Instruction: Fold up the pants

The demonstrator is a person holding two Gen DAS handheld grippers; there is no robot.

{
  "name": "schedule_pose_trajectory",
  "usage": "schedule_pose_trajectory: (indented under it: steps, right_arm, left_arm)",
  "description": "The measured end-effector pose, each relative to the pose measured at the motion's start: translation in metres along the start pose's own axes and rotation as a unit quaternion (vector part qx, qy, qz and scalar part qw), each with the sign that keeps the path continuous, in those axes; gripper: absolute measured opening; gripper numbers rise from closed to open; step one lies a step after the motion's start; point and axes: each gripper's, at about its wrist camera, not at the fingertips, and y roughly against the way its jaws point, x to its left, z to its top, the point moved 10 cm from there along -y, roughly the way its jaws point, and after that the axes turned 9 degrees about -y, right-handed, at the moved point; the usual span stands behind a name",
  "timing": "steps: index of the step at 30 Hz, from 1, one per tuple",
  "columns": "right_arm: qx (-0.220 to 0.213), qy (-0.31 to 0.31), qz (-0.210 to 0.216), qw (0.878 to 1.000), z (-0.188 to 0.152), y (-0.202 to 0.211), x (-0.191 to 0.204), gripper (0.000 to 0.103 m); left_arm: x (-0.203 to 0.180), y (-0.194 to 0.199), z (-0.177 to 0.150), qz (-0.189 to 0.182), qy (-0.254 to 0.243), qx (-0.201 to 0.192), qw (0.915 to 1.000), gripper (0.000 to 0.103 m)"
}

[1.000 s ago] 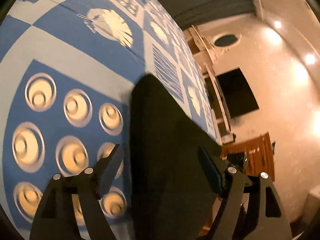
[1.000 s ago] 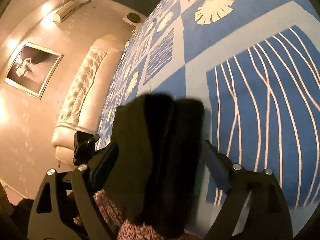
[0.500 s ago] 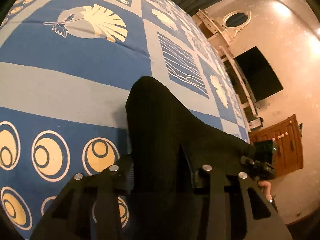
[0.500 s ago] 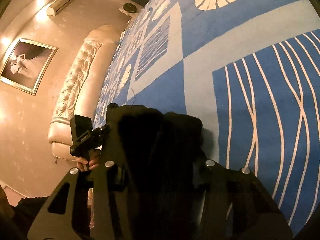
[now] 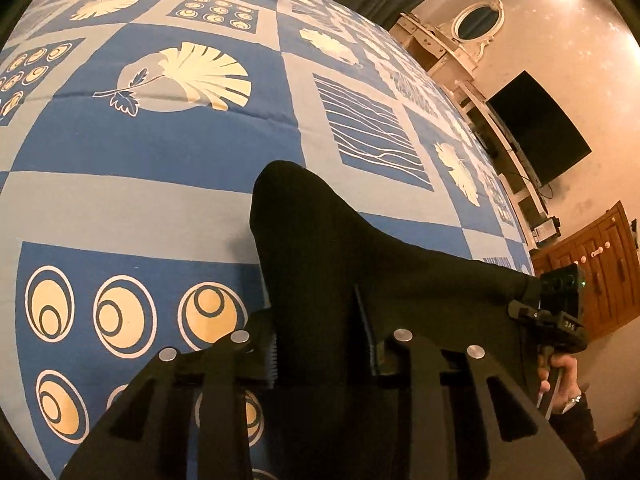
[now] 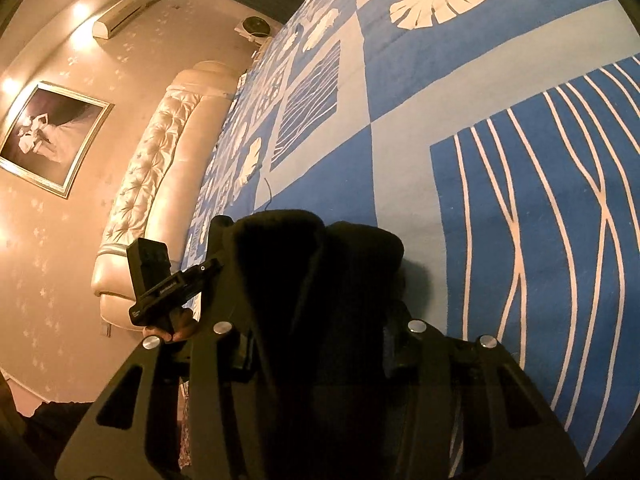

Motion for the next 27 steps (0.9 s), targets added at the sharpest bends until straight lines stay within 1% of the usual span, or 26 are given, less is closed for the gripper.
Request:
schedule_pose_trajectory:
  steps: [9, 16, 27]
  right_arm:
    - [0.001, 0.001, -0.011, 1.000, 0.001, -0.007, 0.005, 0.042]
    - [0.006, 0.003, -0.015, 1.000, 0.001, -0.018, 0.011, 0.042]
    - [0.016, 0.007, -0.022, 1.000, 0.000, -0.034, 0.020, 0.041]
  left_arm:
    - [0.005, 0.006, 0.001, 0.000, 0.008, 0.000, 1.0000, 0.030]
    - [0.017, 0.015, 0.001, 0.010, 0.008, -0.004, 0.9999, 0.030]
    - [0.035, 0.026, 0.000, 0.015, 0.016, -0.008, 0.9997, 0.030]
